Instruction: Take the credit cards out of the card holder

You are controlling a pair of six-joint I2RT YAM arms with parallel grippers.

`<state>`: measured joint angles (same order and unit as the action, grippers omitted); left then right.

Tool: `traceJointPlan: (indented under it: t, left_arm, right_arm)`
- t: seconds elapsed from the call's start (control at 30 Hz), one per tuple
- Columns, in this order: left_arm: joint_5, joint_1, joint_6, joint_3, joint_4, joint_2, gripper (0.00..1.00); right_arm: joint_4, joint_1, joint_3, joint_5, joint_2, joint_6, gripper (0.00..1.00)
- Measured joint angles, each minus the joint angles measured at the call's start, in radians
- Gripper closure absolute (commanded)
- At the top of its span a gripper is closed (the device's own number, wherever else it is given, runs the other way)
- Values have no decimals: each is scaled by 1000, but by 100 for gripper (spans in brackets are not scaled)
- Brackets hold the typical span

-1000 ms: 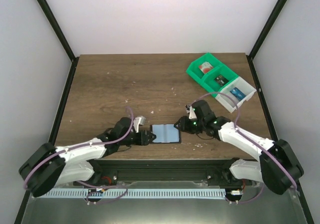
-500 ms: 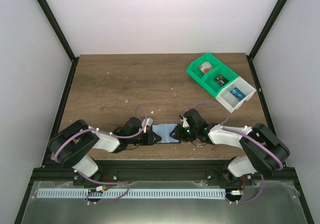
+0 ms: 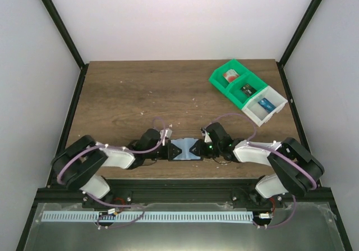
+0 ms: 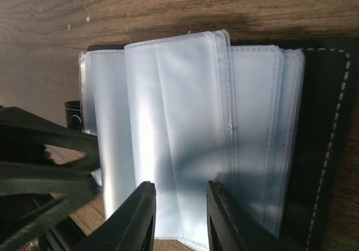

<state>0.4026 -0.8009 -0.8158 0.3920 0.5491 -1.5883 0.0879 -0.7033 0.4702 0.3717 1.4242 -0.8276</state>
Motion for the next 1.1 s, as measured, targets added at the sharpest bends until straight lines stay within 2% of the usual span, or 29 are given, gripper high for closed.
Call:
traceJointPlan:
  t: [0.2,0.3,0.4,0.47,0.5,0.53,0.57,0.8,1.1]
  left_arm:
    - [-126,1,32,0,-248,282,65]
    - [-203,1,45,10,-380,440,50]
    - [-277,1,66,34,-503,574,38]
    - [-333,2,82,77,-616,694,29]
    - [-337,2,84,81,-623,702,20]
    - [-354,2,91,103,-658,743,4]
    - [-372,2,104,128,-699,790,1]
    - [-478,3,170,297,-897,1020,0]
    - [-515,3,195,379,-998,1208,0]
  right_arm:
    - [-71,-2,3,-39,-50,4,67]
    - [-153,-2,15,-67,-111,6,63]
    - [-238,-2,43,-93,-194,9,54]
    - [-291,-2,74,-111,-264,16,35]
    - [-311,-1,89,-120,-298,14,23]
    - [-332,-2,105,-130,-336,18,3]
    - [-353,-2,122,-140,-376,22,1]
    - [-505,-3,254,-218,-611,51,0]
    - [-637,-3,418,-317,-793,87,0]
